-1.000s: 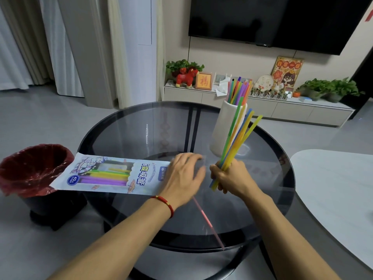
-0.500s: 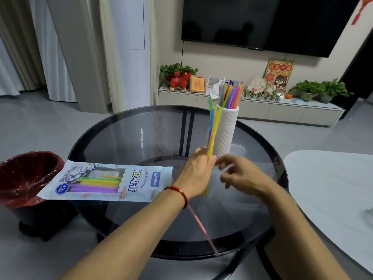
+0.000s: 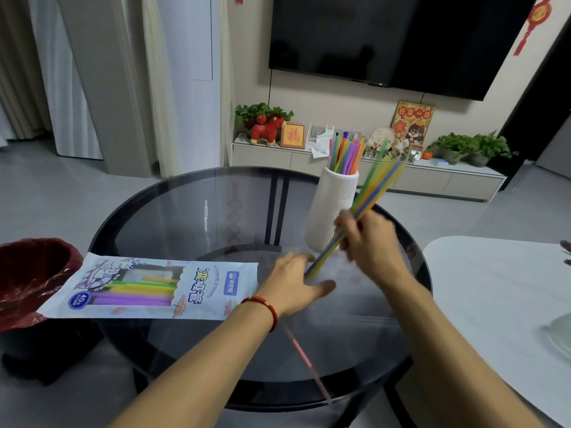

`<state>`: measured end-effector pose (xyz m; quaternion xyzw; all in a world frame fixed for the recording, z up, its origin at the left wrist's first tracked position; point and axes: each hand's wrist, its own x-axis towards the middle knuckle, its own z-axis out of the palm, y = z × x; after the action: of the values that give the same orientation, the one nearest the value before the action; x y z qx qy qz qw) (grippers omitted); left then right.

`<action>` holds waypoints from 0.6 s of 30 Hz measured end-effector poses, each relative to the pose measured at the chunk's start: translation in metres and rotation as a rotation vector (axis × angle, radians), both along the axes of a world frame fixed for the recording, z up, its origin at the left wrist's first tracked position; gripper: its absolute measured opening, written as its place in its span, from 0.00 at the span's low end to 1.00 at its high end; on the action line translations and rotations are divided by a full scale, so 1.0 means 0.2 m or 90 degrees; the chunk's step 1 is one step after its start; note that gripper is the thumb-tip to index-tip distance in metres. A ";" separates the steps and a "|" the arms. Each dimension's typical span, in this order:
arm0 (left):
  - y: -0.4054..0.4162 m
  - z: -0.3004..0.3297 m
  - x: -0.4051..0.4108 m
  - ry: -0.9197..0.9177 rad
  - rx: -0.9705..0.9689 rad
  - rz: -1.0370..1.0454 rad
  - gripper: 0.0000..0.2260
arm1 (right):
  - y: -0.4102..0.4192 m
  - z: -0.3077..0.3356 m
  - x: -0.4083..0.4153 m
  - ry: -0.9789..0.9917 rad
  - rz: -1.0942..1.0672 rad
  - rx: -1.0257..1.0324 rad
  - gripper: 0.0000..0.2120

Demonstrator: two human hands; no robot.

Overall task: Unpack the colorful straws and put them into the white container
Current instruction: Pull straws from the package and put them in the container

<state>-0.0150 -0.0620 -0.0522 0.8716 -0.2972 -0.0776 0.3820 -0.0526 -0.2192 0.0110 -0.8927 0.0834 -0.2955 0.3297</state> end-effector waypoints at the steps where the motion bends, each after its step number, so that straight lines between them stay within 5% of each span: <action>1: 0.02 0.01 0.01 -0.019 -0.026 0.025 0.26 | -0.04 0.07 0.02 -0.051 -0.032 0.021 0.18; 5: 0.07 0.03 0.05 -0.036 -0.095 0.131 0.25 | -0.21 0.38 0.09 -0.270 -0.061 0.226 0.20; 7: 0.11 0.03 0.07 -0.036 -0.094 0.142 0.25 | -0.25 0.49 0.16 -0.307 -0.093 0.225 0.20; 18: 0.16 0.01 0.09 -0.050 -0.077 0.153 0.22 | -0.20 0.58 0.43 -0.118 -0.153 -0.049 0.21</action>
<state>0.0038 -0.0294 -0.0497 0.8786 -0.2096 0.0211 0.4286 0.0331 -0.2588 0.1267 -0.8573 0.1475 -0.4167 0.2639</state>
